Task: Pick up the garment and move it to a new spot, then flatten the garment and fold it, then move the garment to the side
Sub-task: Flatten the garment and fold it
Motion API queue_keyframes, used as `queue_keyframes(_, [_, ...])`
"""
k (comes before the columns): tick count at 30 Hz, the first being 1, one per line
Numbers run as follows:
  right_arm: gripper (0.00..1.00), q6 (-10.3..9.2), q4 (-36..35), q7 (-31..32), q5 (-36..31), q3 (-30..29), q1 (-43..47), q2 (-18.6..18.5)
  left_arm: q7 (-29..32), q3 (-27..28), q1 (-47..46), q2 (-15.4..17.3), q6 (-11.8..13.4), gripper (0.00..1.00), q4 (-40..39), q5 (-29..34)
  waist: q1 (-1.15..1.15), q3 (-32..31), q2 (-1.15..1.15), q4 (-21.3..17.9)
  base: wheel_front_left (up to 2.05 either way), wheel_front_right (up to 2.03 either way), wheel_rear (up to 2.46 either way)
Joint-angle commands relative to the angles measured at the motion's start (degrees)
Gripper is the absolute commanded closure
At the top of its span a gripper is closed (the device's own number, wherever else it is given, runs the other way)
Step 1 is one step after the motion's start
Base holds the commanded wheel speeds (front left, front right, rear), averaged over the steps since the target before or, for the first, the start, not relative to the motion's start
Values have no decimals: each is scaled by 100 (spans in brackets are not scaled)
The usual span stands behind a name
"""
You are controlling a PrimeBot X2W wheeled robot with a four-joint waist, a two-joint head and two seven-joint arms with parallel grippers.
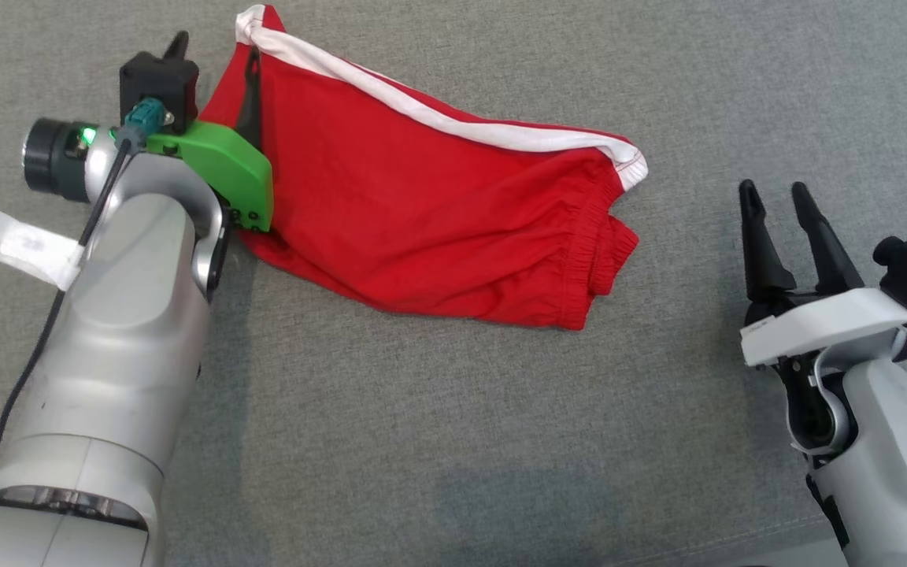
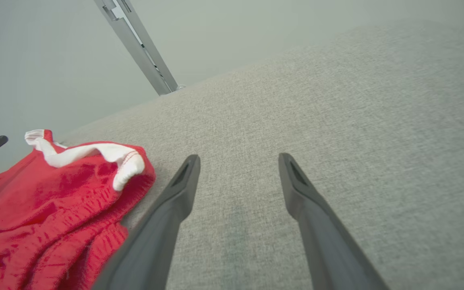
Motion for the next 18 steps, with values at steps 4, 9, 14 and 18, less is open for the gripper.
queue_keyframes(4, [0,-6,-268,0,-1162,-894,392,411,-1,156,381,-113,-127,0,287,-251,0,-307,0,208,0,0,0])
queue_keyframes(9, [0,-6,-604,0,-2053,-1439,611,777,-1,265,657,-194,-236,0,672,-465,0,-414,0,206,0,0,0])
queue_keyframes(14, [0,-7,-674,0,-2283,-1498,694,937,0,318,748,-235,-264,0,909,-598,0,-431,0,135,0,0,0])
queue_keyframes(18, [0,-7,-648,0,-2308,-1512,745,995,78,293,887,-248,-324,46,1123,-664,0,-480,0,68,0,0,0])
